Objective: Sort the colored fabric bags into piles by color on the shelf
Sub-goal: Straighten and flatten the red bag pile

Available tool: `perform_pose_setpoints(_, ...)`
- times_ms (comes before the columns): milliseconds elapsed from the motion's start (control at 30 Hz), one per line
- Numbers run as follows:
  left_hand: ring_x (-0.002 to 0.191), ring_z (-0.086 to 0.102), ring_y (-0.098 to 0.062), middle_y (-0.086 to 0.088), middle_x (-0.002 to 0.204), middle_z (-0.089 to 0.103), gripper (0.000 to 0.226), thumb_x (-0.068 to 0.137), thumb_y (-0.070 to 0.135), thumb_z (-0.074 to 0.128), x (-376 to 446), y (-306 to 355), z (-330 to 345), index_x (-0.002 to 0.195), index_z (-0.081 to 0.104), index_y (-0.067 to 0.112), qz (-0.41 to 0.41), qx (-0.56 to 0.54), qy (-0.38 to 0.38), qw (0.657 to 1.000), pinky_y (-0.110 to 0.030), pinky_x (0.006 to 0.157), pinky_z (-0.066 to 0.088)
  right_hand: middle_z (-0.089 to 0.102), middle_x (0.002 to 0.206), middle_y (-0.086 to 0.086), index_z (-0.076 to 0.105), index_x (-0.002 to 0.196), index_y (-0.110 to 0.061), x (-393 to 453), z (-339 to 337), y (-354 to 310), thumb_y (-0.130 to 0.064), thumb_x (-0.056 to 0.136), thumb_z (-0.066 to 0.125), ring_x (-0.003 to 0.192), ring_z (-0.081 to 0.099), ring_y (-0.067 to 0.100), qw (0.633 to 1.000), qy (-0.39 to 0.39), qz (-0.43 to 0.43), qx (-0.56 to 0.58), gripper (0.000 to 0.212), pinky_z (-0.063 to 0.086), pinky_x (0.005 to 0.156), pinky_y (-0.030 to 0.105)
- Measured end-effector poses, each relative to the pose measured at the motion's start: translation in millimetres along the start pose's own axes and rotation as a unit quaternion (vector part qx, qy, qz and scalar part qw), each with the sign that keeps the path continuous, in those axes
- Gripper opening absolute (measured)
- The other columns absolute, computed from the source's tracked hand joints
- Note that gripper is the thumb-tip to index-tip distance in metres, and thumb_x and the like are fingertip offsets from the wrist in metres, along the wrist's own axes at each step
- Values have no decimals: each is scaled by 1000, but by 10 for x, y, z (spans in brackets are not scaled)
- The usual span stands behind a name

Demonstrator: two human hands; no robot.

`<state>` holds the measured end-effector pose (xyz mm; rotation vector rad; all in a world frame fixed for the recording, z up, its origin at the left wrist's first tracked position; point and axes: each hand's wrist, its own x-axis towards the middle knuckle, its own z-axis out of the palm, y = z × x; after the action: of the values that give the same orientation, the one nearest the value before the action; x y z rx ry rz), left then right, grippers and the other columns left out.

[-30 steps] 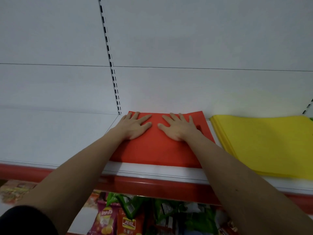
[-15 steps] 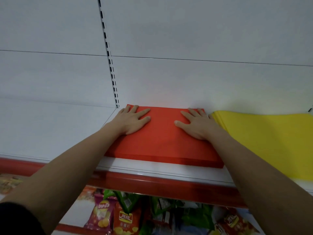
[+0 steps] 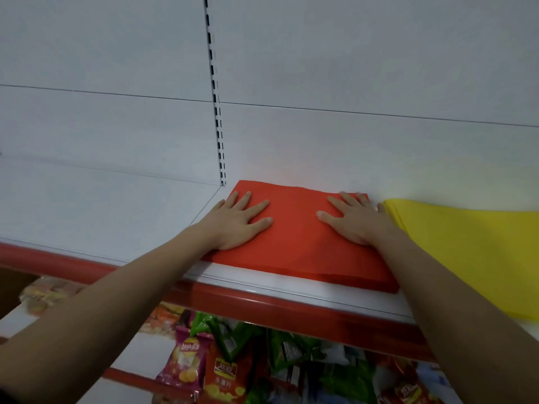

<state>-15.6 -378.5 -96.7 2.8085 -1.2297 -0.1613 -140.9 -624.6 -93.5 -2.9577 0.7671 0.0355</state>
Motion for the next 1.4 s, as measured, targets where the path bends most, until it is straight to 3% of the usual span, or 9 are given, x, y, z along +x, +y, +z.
perform_pose_setpoints(133, 152, -8, -25, -3, 165, -4, 61, 97, 65, 9, 7, 1, 10, 153, -1, 46, 6, -4, 7, 1000, -44, 123, 1, 1, 164, -8, 10, 154, -41, -38, -138, -49, -79, 87, 17, 151, -3, 21, 997, -13, 5, -80, 77, -1, 117, 61)
perform_pose_setpoints(200, 152, -6, -26, -3, 165, -3, 58, 99, 62, 9, -4, -3, 12, 153, 0, 46, 6, -6, 10, 1000, -44, 123, 2, 4, 164, -5, 11, 154, -38, -72, -230, -185, -76, 90, 18, 151, 0, 22, 994, 22, -16, -107, 76, 0, 117, 61)
perform_pose_setpoints(300, 152, -5, -26, -4, 165, -1, 56, 100, 58, 11, 1, 5, 15, 154, 1, 45, 4, -3, 15, 1000, -44, 122, 4, 12, 163, -5, 16, 154, -35, -139, -270, -645, -67, 95, 21, 150, 8, 22, 994, 74, -74, -34, 68, 4, 118, 59)
perform_pose_setpoints(400, 152, -5, -28, -8, 165, -3, 55, 103, 51, 10, 3, 4, 16, 155, 0, 40, 6, 10, 12, 1000, -45, 122, 5, 9, 164, -5, 16, 154, -33, -202, -120, -1142, -54, 100, 20, 150, 6, 23, 992, 27, -115, 37, 58, 3, 117, 59)
perform_pose_setpoints(500, 151, -9, -28, -8, 165, -8, 55, 104, 43, 10, -6, -1, 7, 157, 1, 31, 5, 12, 3, 1000, -45, 122, 4, 6, 164, -6, 11, 156, -34, -211, 89, -1311, -48, 102, 14, 151, 2, 25, 991, -4, -97, 89, 56, -2, 117, 60)
perform_pose_setpoints(933, 152, -8, -25, -5, 165, -4, 53, 104, 48, 12, -13, 22, -19, 155, -2, 42, -5, -1, 3, 1000, -42, 123, 1, -4, 164, -11, 4, 156, -36, -207, 135, -1086, -52, 101, 11, 151, -5, 18, 996, -17, -67, 50, 58, -7, 118, 56)
perform_pose_setpoints(1400, 152, -8, -26, -5, 165, -4, 53, 103, 51, 12, 13, -5, 7, 154, -2, 45, -5, -3, 1, 1000, -43, 123, 1, -3, 164, -9, 2, 154, -42, -349, 31, -538, -72, 92, 11, 151, -4, 20, 998, -24, -50, -8, 70, -7, 118, 56)
